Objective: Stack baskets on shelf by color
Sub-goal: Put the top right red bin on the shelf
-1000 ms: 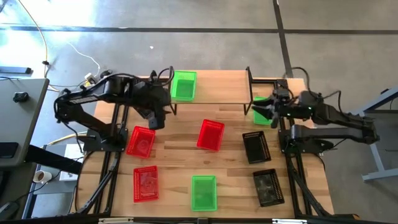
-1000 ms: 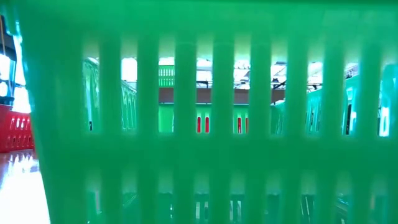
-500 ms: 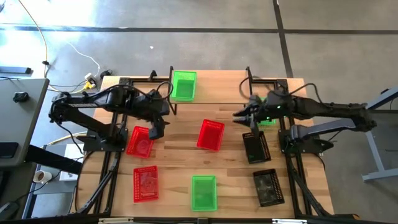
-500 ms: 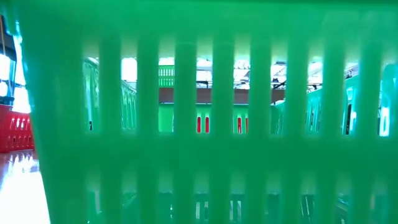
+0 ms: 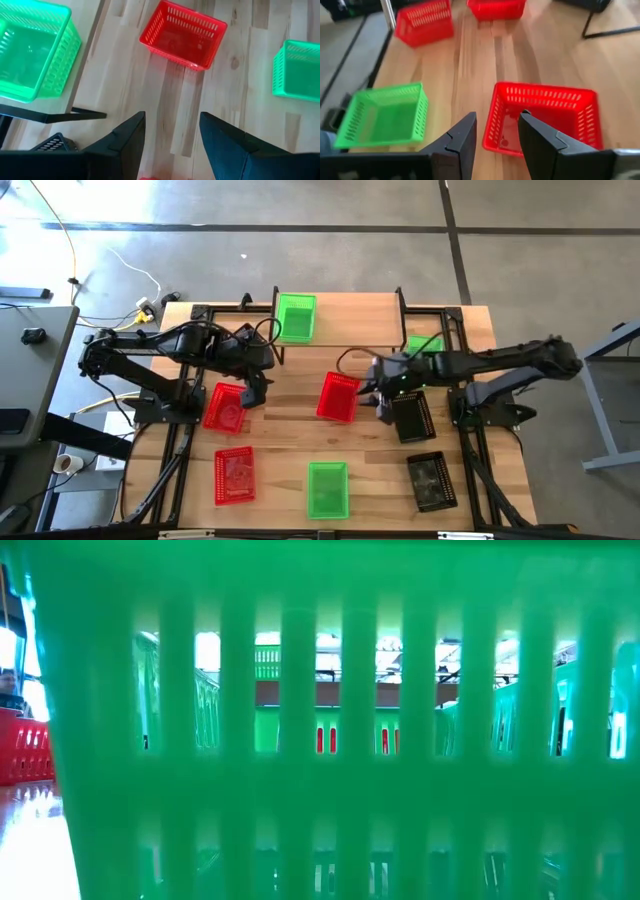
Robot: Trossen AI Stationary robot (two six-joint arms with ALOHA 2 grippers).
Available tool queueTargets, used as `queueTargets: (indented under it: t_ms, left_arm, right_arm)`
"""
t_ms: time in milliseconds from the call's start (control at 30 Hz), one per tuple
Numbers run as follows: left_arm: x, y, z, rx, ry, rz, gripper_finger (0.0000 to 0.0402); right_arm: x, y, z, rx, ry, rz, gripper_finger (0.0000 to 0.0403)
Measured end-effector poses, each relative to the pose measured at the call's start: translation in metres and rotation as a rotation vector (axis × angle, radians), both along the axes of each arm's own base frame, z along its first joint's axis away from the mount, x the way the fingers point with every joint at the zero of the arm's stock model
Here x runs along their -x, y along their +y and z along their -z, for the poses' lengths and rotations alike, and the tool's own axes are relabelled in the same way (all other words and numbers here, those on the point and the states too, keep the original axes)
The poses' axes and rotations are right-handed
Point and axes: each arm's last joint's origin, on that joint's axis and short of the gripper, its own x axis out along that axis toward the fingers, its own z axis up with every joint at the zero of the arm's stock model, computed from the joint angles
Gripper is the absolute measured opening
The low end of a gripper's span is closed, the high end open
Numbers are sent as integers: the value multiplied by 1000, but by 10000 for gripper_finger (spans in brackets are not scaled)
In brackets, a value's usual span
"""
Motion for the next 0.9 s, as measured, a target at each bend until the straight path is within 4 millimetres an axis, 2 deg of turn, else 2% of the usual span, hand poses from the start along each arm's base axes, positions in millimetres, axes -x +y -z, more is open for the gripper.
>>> queueTargets:
  t_ms: [267, 500, 667, 900]
  left_arm:
    - [0, 0, 0, 5, 1, -8, 179]
    - [0, 0, 0, 14, -1, -22, 179]
    - [0, 0, 0, 14, -1, -22, 179]
    - [0, 0, 0, 14, -1, -22, 179]
  right_arm:
    - [-31, 12, 37, 42, 53, -77, 159]
    - [-51, 24, 61, 31, 48, -112, 185]
    - [-59, 29, 78, 25, 84, -118, 185]
    - [-63, 29, 92, 33, 120, -100, 185]
